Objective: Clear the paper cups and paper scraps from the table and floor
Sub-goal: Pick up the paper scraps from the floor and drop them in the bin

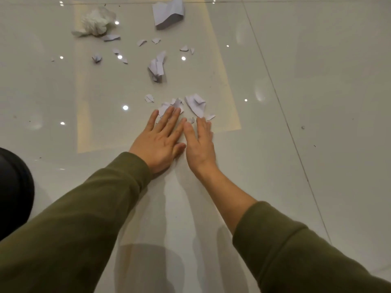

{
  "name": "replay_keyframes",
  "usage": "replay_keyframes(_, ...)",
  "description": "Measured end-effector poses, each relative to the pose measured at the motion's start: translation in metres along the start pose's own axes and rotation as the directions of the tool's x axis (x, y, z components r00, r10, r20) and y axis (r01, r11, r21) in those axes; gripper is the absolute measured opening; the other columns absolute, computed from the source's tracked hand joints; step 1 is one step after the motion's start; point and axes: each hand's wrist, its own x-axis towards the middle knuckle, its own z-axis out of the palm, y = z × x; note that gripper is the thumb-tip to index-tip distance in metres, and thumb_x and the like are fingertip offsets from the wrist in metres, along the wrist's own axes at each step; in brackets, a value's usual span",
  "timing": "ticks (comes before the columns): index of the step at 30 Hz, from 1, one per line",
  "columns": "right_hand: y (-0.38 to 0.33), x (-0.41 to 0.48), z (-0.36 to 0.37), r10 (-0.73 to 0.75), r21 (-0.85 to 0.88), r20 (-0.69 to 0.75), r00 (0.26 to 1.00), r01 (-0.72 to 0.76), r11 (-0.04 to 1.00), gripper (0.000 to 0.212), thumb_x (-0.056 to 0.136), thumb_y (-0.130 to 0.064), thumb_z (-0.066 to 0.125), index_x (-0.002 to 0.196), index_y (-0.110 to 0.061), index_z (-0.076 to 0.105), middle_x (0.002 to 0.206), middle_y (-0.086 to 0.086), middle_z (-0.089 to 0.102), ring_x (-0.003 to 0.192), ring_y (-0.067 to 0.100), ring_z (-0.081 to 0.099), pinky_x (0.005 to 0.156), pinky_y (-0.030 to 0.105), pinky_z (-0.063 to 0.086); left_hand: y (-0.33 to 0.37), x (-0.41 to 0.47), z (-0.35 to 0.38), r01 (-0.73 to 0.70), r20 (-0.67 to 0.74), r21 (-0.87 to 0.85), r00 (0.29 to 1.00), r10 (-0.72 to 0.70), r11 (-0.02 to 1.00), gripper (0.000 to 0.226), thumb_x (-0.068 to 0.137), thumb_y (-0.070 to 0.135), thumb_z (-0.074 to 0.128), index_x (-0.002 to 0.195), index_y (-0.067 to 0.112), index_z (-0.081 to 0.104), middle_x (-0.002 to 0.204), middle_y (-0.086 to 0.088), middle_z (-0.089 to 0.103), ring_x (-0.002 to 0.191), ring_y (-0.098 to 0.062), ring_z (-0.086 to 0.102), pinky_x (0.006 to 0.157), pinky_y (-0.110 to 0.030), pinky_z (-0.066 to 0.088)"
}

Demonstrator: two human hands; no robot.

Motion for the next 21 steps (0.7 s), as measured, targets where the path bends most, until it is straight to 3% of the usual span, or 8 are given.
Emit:
replay_keyframes(2,-0.007,0.000,-0.006,0.008,0.059,-0.006,1.000,-0.007,0.998,0.060,0.097,-0.045,0.035,0.149,-0.019,0.018,0.158,-0.003,0.014,0.145,0.009,0.008,0.119,0.030,0.007,0.003,-0.001,-0.004,-0.009,-0.009,-0.015,1.000,0.009,1.000,0.068,0.084,0.055,-0.021,0.144,0.023,-0.022,0.149,-0.002,-0.032,0.139,-0.017,-0.030,0.115,-0.039,-0.016)
replay_keyframes(6,-0.005,-0.003,-0.042,0.036,0.061,-0.099,0.994,-0.030,0.998,0.059,0.096,-0.044,0.039,0.148,-0.021,0.023,0.156,-0.005,0.022,0.143,0.011,0.019,0.112,0.023,0.015,0.017,0.010,-0.022,-0.025,-0.005,-0.020,1.000,0.025,0.999,0.068,0.086,0.060,-0.014,0.143,0.023,-0.021,0.150,-0.002,-0.029,0.138,-0.017,-0.030,0.114,-0.037,-0.018)
replay_keyframes(10,-0.014,0.002,-0.077,0.033,0.056,-0.162,0.986,-0.024,0.998,0.058,0.095,-0.047,0.040,0.146,-0.024,0.027,0.154,-0.005,0.027,0.141,0.014,0.026,0.112,0.030,0.022,0.033,0.038,-0.061,-0.049,-0.023,0.003,0.999,0.049,0.999,0.073,0.084,0.060,-0.007,0.146,0.022,-0.013,0.156,-0.003,-0.017,0.142,-0.017,-0.019,0.113,-0.034,-0.015)
replay_keyframes(14,-0.048,0.020,-0.109,-0.008,0.028,-0.174,0.985,0.014,1.000,0.058,0.094,-0.049,0.039,0.145,-0.024,0.028,0.154,-0.003,0.028,0.140,0.018,0.028,0.111,0.035,0.026,0.034,0.060,-0.118,-0.050,0.011,0.030,0.999,0.049,0.998,0.072,0.087,0.060,0.002,0.149,0.024,0.003,0.158,-0.001,-0.005,0.145,-0.018,-0.003,0.114,-0.031,-0.005)
replay_keyframes(21,-0.142,0.058,-0.149,-0.105,0.065,-0.143,0.984,0.116,0.991,0.053,0.096,-0.045,0.036,0.143,-0.021,0.033,0.152,0.001,0.032,0.138,0.021,0.031,0.112,0.038,0.027,0.003,0.073,-0.227,0.012,0.066,0.130,0.998,-0.021,0.991,0.064,0.095,0.053,0.018,0.149,0.020,0.012,0.158,-0.005,0.005,0.145,-0.020,0.010,0.115,-0.030,0.006)
